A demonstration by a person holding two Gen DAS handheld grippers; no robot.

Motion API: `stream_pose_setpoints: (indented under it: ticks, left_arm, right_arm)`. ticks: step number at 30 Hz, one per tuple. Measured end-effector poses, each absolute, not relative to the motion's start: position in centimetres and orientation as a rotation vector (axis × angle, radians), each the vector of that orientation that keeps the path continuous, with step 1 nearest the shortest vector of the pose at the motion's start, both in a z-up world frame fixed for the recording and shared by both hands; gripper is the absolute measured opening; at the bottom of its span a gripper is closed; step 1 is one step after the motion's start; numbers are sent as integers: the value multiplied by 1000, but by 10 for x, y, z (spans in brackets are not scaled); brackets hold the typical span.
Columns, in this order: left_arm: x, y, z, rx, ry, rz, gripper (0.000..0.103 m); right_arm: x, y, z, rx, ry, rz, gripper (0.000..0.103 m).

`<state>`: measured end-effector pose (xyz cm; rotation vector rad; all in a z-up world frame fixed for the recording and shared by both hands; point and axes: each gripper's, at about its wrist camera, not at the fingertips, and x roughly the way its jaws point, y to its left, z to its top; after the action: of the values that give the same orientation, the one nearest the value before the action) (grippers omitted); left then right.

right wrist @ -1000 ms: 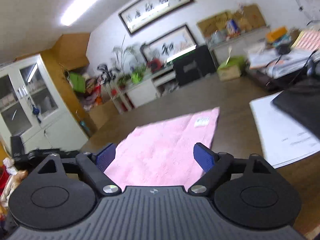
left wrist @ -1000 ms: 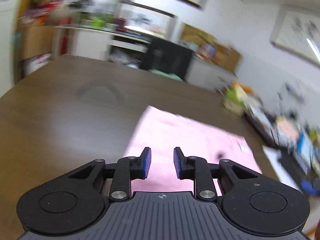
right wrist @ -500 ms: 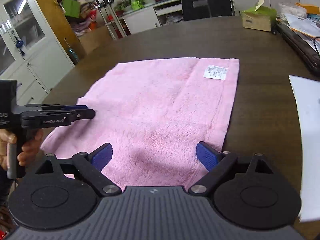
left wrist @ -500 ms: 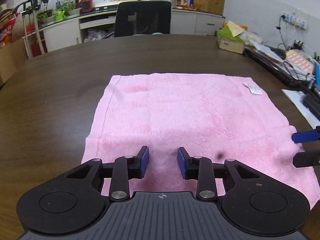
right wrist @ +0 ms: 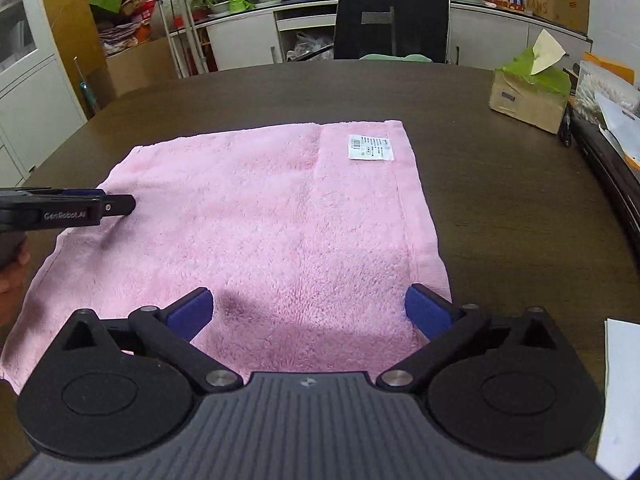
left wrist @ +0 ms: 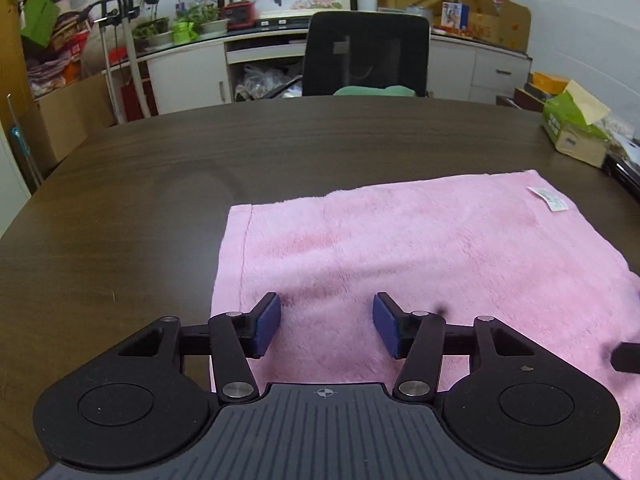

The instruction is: Fold towel

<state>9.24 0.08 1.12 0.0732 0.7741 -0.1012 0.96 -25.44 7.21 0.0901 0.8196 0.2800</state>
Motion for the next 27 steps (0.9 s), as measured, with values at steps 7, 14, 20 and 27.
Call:
stream_pose_setpoints:
  ticks: [7, 14, 20, 27]
  left_arm:
    - [108, 32, 29, -50, 788, -66, 38]
    - [43, 68, 55, -108, 730, -168, 50]
    - [-18, 44, 24, -50, 817, -310, 49]
    - [-33, 23, 15, 121, 778, -320, 49]
  right_arm:
    - [-11, -266, 77, 223, 770, 312, 103]
    - [-41, -281, 92, 266, 707, 356, 103]
    - [-52, -302, 77, 407, 782, 401, 103]
    - [-67, -297, 70, 451, 775, 397, 103]
